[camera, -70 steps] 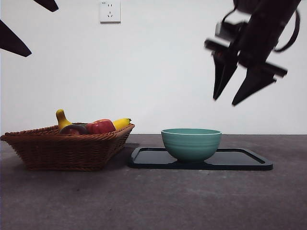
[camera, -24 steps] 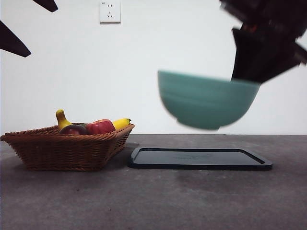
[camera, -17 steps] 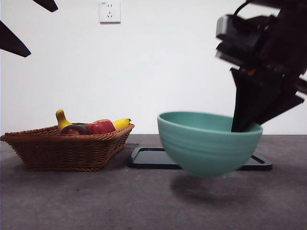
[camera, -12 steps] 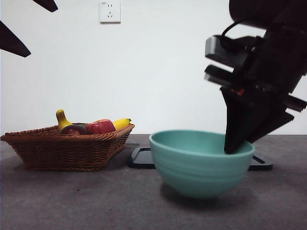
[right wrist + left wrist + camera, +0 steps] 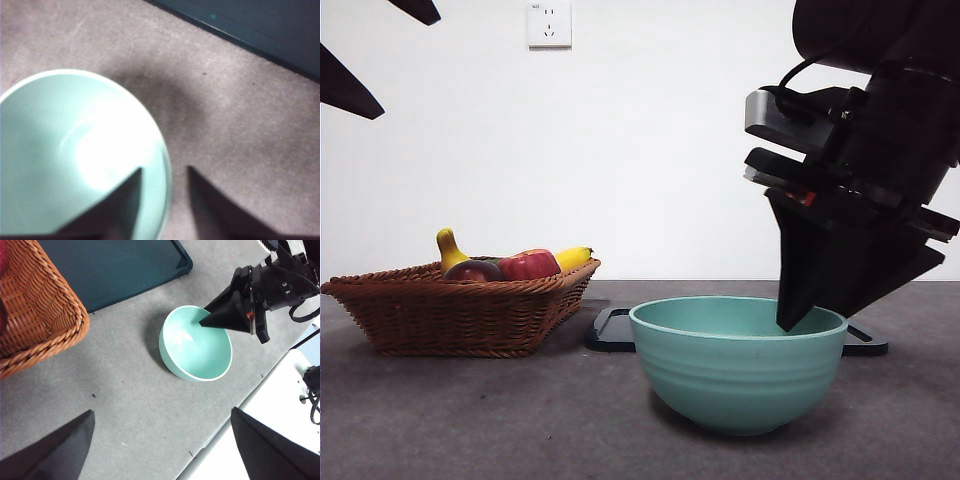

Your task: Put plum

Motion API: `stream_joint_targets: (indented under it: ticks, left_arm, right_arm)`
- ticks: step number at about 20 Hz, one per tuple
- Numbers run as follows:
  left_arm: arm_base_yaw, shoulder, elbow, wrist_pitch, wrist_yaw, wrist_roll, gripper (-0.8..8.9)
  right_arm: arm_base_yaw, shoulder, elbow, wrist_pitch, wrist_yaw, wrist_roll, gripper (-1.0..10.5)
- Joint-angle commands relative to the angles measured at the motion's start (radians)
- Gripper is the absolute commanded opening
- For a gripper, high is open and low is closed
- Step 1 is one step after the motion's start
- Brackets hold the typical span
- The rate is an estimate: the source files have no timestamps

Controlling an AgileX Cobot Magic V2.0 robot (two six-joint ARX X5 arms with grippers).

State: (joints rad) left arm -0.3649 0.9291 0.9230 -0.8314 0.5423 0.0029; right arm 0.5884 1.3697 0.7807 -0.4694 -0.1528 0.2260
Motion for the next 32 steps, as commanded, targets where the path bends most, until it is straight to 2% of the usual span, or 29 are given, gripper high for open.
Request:
stream_joint_targets:
  ticks: [1, 6, 9, 12, 16, 21, 25, 32]
  left_arm:
    - [-0.004, 0.006, 0.018, 0.007, 0.006, 0.012, 4.36]
    - [-0.004, 0.006, 0.018, 0.007, 0.006, 0.012, 4.36]
    - [-0.004, 0.006, 0.018, 0.007, 0.006, 0.012, 4.36]
    - [-0.004, 0.006, 0.018, 0.008, 0.006, 0.012, 4.36]
    - [-0.004, 0.006, 0.018, 0.008, 0.006, 0.012, 4.36]
    - [-0.004, 0.006, 0.018, 0.007, 0.006, 0.012, 4.36]
    - [-0.004, 0.006, 0.018, 0.007, 0.006, 0.012, 4.36]
    - [-0.004, 0.006, 0.018, 0.007, 0.006, 0.012, 4.36]
  right_arm:
    - [0.008, 0.016, 0.004, 0.002, 0.004, 0.011, 2.1]
    - [0.005, -0.029, 0.034, -0.015, 0.015, 0.010, 2.1]
    - [0.005, -0.118, 0.077, -0.070, 0.050, 0.004, 2.1]
    - [0.005, -0.221, 0.114, -0.143, 0.046, -0.010, 2.1]
    - [0.006, -0.370, 0.118, -0.229, -0.061, -0.010, 2.1]
    - [0.006, -0.509, 0.118, -0.399, -0.131, -0.011, 2.1]
    - [0.006, -0.570, 0.118, -0.426, -0.142, -0.010, 2.1]
    - [0.006, -0.574, 0.118, -0.422, -0.142, -0.010, 2.1]
